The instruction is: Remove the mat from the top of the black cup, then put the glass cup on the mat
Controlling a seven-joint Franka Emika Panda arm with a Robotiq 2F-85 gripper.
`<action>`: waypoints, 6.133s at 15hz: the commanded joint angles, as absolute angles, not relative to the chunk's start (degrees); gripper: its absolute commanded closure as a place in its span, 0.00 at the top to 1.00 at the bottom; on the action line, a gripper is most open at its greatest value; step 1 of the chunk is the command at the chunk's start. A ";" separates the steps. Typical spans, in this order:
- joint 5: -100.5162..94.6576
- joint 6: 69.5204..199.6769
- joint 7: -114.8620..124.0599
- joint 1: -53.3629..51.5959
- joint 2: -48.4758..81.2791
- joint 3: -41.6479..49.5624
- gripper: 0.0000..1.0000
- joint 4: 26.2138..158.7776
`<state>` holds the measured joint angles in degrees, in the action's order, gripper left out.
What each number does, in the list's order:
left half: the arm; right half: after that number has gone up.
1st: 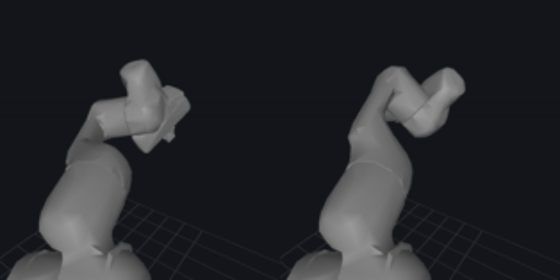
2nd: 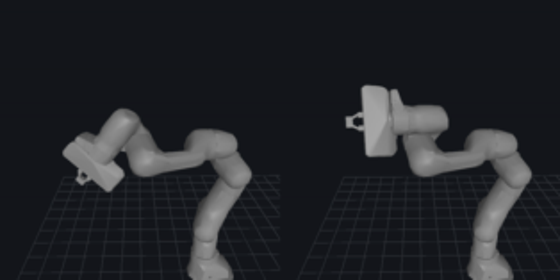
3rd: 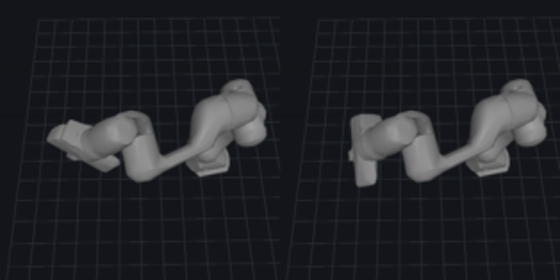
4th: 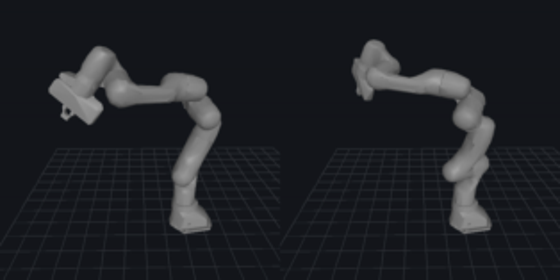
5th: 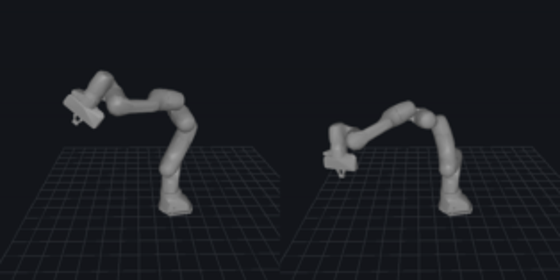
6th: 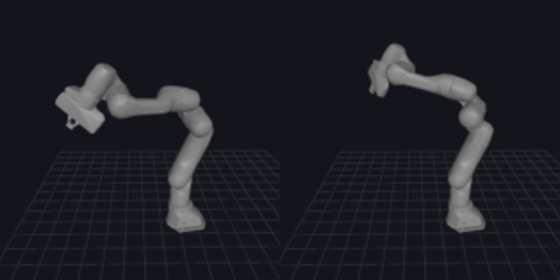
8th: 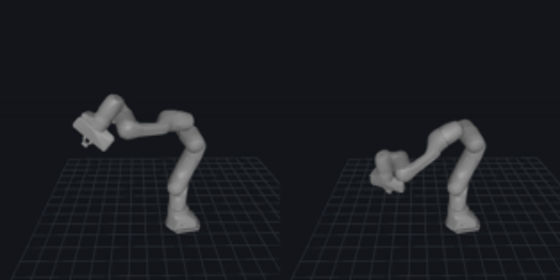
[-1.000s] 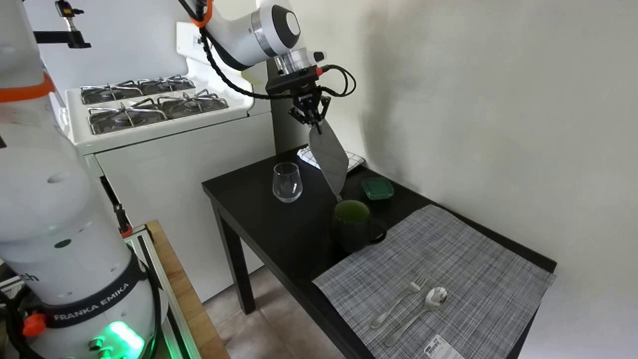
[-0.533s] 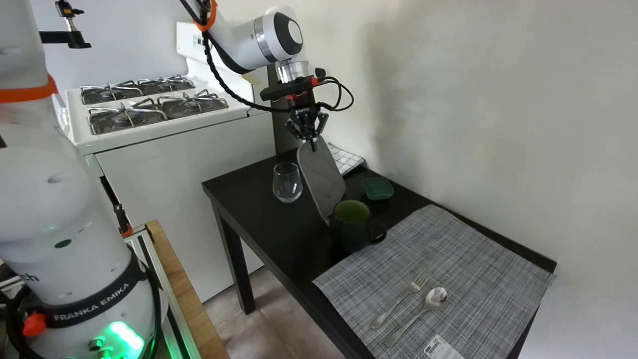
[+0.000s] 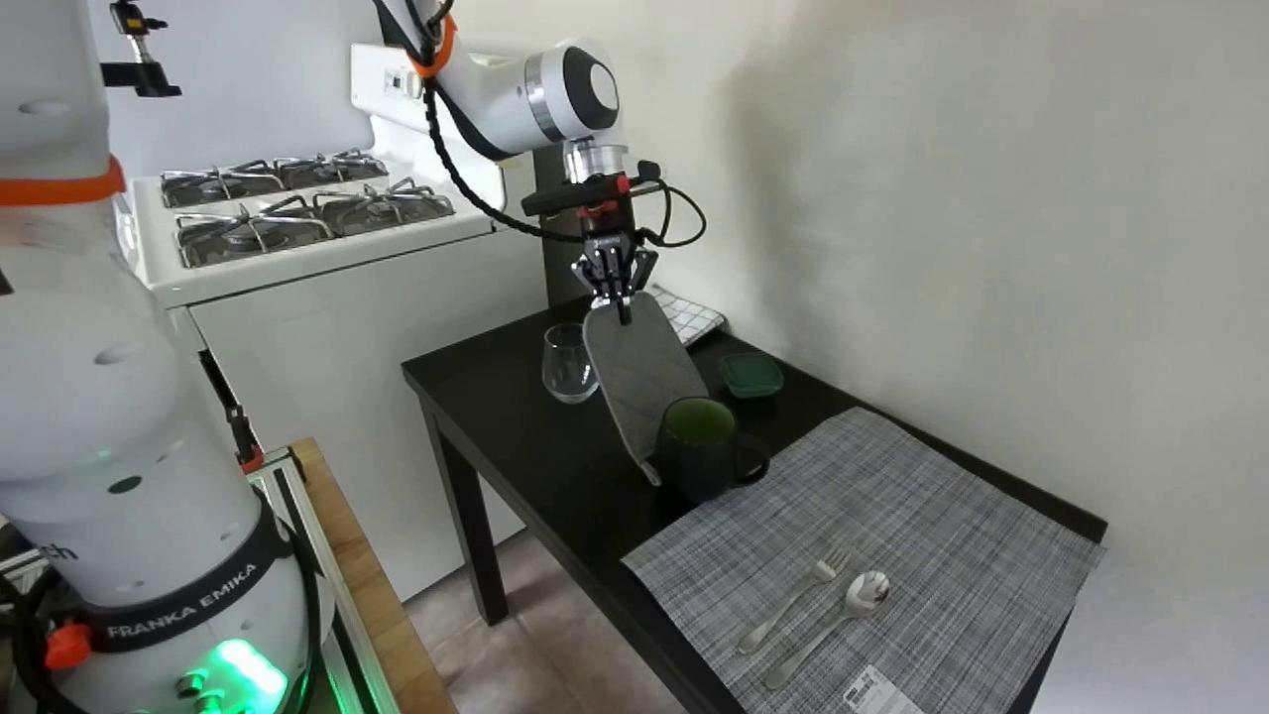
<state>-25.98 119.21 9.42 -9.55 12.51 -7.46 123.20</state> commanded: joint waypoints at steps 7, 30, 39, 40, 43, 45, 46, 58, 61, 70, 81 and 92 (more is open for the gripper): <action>-25.02 119.57 11.45 -10.05 16.36 -5.81 0.68 119.85; -5.15 135.32 -13.44 -7.63 8.04 -9.21 1.00 131.65; -4.96 138.95 -22.94 -5.23 7.82 -8.55 1.00 136.77; -4.87 140.07 -22.96 -5.11 7.99 -8.49 1.00 137.10; -4.65 142.30 -23.40 -4.70 8.31 -8.51 0.73 137.88; -4.01 143.10 -23.83 -4.47 8.40 -8.66 0.58 138.30; -3.31 143.33 -24.23 -4.29 8.49 -8.75 0.49 138.41; 4.44 143.90 -27.02 -2.73 9.20 -8.80 0.01 138.42; 6.20 143.25 -27.17 -2.49 8.88 -9.10 0.01 138.03; 10.26 138.73 -25.45 -3.60 1.58 -8.64 0.01 135.40; -13.58 133.75 -3.46 -2.03 2.08 -2.53 0.01 135.00; -22.09 140.36 10.46 -2.16 7.63 0.00 0.01 133.90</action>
